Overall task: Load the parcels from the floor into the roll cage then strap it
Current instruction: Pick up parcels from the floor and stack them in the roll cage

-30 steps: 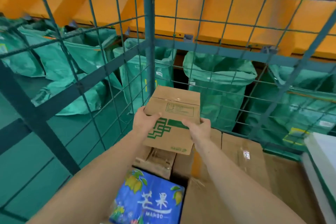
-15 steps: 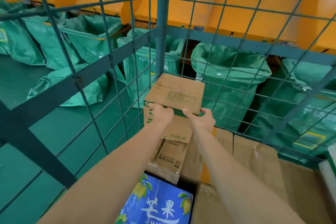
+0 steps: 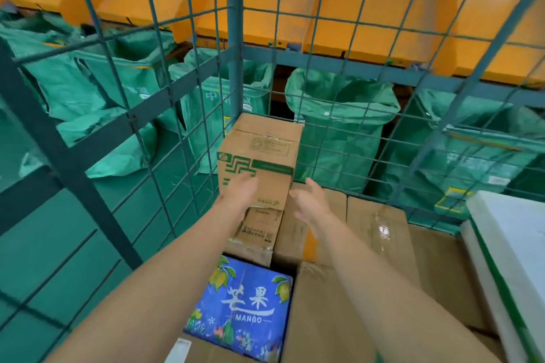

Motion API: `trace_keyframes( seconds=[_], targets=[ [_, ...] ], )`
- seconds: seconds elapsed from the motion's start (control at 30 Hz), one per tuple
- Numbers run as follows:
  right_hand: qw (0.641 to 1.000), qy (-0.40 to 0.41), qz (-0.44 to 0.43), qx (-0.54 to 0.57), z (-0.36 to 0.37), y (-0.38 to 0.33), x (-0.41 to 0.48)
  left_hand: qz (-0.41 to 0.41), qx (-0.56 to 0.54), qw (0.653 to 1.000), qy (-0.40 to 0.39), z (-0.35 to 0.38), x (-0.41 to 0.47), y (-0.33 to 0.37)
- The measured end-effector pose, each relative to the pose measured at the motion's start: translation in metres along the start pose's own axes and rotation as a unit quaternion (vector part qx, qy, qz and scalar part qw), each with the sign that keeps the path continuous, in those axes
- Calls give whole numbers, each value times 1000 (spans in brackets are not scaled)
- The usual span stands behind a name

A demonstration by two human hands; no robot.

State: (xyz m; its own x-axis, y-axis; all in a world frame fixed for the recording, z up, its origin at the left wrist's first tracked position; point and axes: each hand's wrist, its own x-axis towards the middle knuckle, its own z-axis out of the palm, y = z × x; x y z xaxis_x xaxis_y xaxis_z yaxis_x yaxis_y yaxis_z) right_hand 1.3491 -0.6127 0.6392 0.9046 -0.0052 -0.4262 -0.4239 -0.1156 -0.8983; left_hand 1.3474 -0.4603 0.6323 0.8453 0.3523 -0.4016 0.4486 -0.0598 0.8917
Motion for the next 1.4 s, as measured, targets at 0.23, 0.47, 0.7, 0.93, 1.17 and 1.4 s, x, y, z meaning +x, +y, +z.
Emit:
trace_keyframes(
  seconds=[0.23, 0.47, 0.7, 0.93, 1.17, 1.4],
  targets=[
    [995, 90, -40, 35, -54, 31, -94, -6, -29, 998, -49, 27, -89, -18],
    [976, 191, -82, 64, -124, 64, -194, 57, -10, 987, -153, 75, -182, -30],
    [933, 322, -101, 122, -212, 137, -292, 68, 32, 967, -243, 148, -300, -66],
    [895, 411, -73, 156, -293, 230, -442, 130, 101, 931, -326, 218, -460, -113],
    [835, 519, -24, 181, -345, 327, -622, 161, 168, 869, -436, 263, -638, -191],
    [753, 628, 17, 196, -378, 415, -785, 125, 213, 777, -579, 304, -802, -272]
  ],
)
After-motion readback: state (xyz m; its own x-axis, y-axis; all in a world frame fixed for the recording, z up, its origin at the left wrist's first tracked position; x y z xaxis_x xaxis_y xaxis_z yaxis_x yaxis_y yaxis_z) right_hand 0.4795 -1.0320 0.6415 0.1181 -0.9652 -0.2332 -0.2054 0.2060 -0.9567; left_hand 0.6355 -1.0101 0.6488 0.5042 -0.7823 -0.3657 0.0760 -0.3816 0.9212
